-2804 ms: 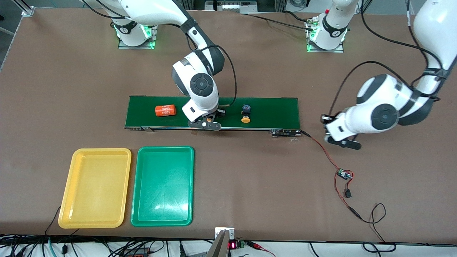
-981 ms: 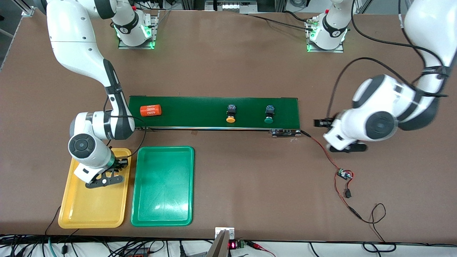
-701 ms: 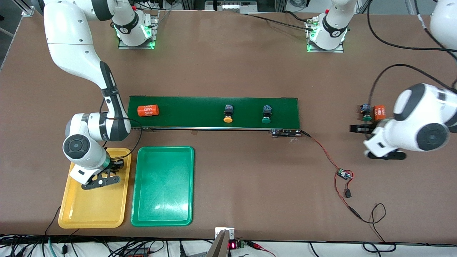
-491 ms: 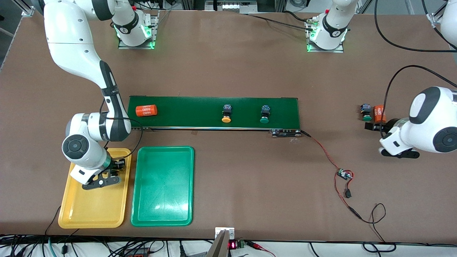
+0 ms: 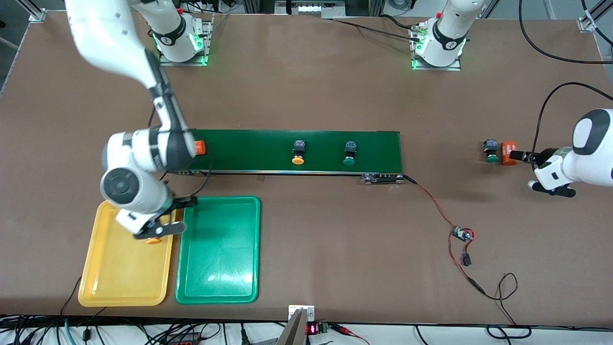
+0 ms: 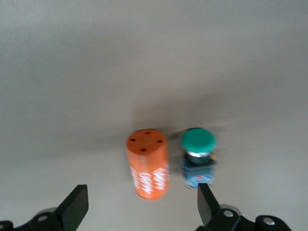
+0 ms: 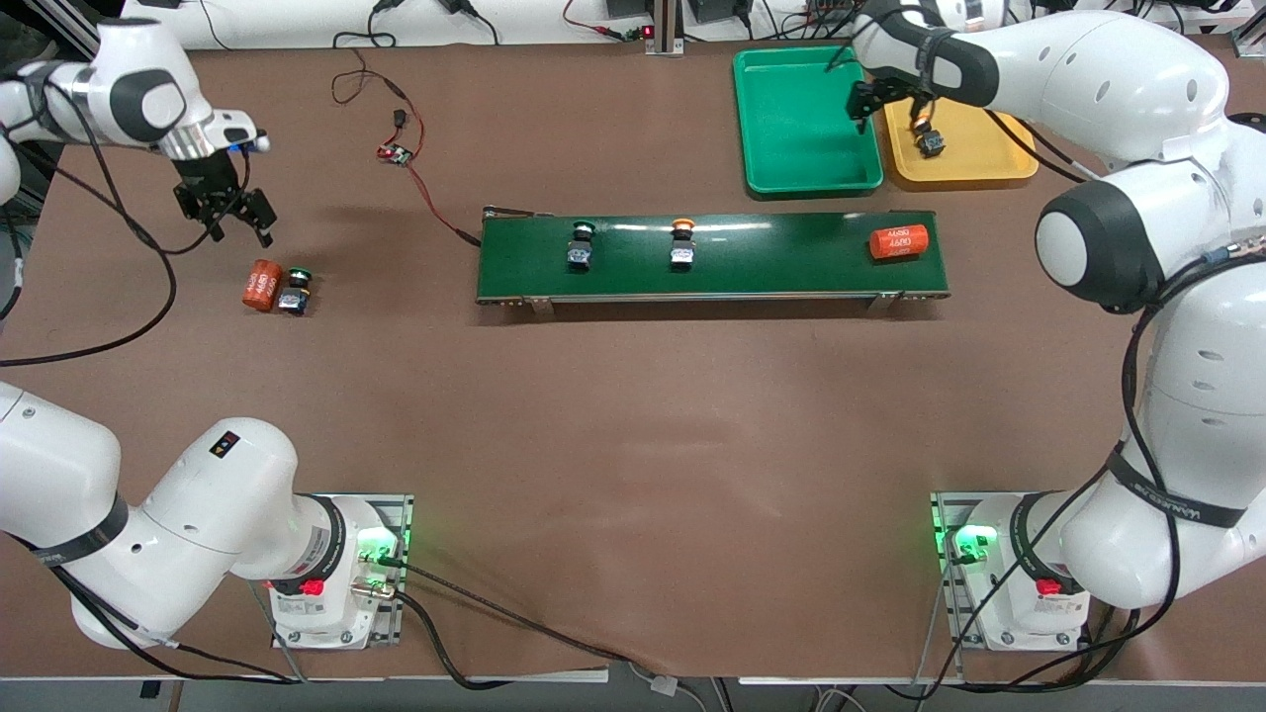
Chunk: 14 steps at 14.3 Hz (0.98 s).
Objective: Sort buttons by color to trays
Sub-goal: 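Grasp the second yellow button with the right gripper while the left gripper grasps cylinder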
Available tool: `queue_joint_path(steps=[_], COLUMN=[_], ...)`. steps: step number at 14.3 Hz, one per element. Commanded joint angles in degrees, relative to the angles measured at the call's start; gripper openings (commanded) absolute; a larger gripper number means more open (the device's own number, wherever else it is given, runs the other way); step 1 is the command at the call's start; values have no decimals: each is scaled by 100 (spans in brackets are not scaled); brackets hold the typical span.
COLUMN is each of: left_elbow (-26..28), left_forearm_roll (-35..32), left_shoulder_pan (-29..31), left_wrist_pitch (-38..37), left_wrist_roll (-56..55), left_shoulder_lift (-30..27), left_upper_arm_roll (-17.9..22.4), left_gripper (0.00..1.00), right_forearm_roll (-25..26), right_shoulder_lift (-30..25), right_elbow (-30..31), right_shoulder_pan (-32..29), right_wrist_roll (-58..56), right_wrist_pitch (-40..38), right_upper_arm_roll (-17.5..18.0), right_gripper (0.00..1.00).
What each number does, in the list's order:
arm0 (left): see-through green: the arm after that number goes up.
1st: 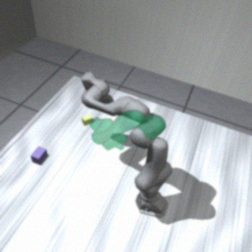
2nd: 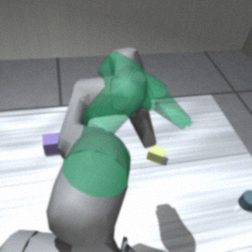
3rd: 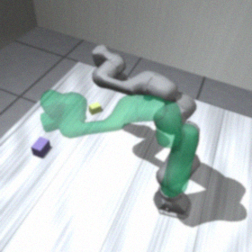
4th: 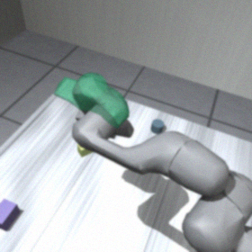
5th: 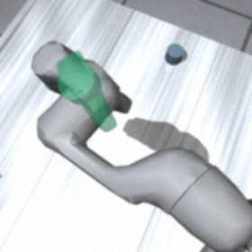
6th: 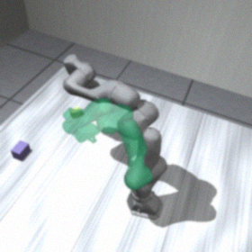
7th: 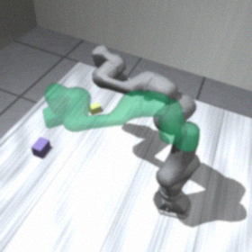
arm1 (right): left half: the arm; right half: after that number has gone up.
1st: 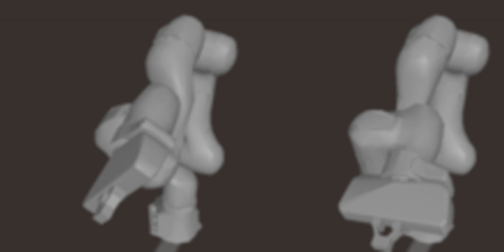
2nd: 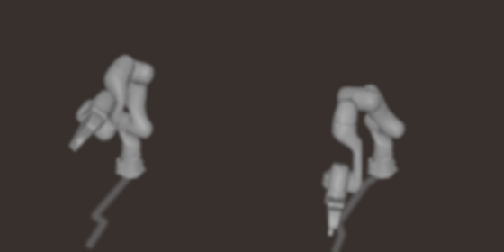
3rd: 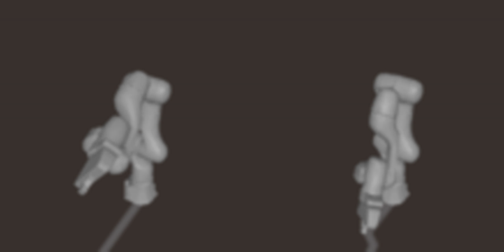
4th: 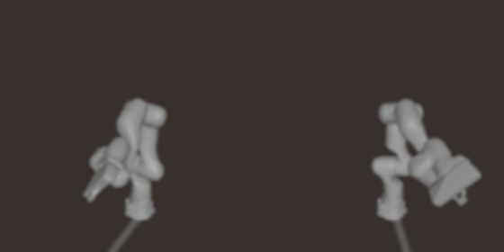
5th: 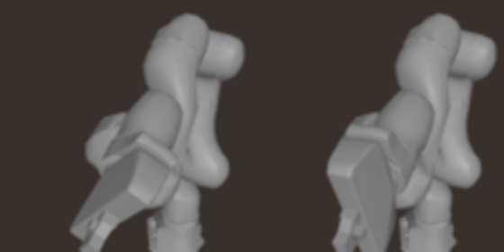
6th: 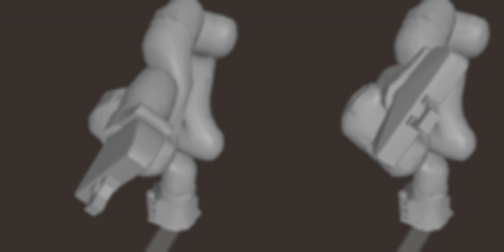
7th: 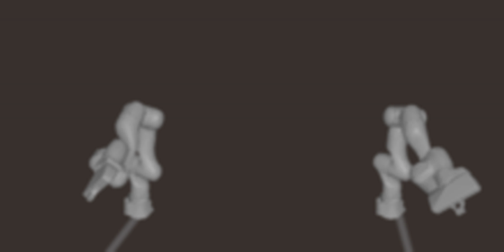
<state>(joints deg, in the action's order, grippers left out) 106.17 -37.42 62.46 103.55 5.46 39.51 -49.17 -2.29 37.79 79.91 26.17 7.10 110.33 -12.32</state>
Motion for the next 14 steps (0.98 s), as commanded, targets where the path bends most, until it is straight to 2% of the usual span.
queue_joint_path(steps=[1, 3, 5, 7, 8, 10, 12, 14], left_elbow=[885, 949, 1002, 1028, 1028, 1028, 1011, 976], left_forearm_roll=[-318, -537, -591, -591, -591, -591, -582, -573], left_shoulder_pan=[520, 583, 653, 671, 680, 689, 697, 776], left_wrist_pitch=[857, 991, 1044, 1141, 1141, 1141, 1106, 1106], left_wrist_roll=[96, 105, 105, 105, 105, 113, 489, 728], left_shoulder_lift=[-224, -163, -75, -48, 30, 66, 49, 48], left_upper_arm_roll=[-102, -101, -84, -75, -75, -75, -84, -110], left_gripper=[100, 100, 99, 93, 90, 74, 49, 36], right_forearm_roll=[-227, -228, -245, -289, -472, -623, -632, -641], right_shoulder_lift=[-308, -325, -325, -334, -369, -396, -370, -256], right_elbow=[244, 358, 385, 394, 394, 385, 394, 394], right_shoulder_pan=[747, 1257, 1618, 1917, 2040, 2260, 2366, 2454], right_wrist_roll=[1272, 2213, 2690, 2928, 3060, 3122, 3192, 3281], right_wrist_pitch=[-371, -390, -390, -407, -434, -469, -417, -311], right_upper_arm_roll=[-33, -33, -33, -24, -24, -33, -24, -24], right_gripper=[100, 100, 100, 100, 100, 100, 100, 100])
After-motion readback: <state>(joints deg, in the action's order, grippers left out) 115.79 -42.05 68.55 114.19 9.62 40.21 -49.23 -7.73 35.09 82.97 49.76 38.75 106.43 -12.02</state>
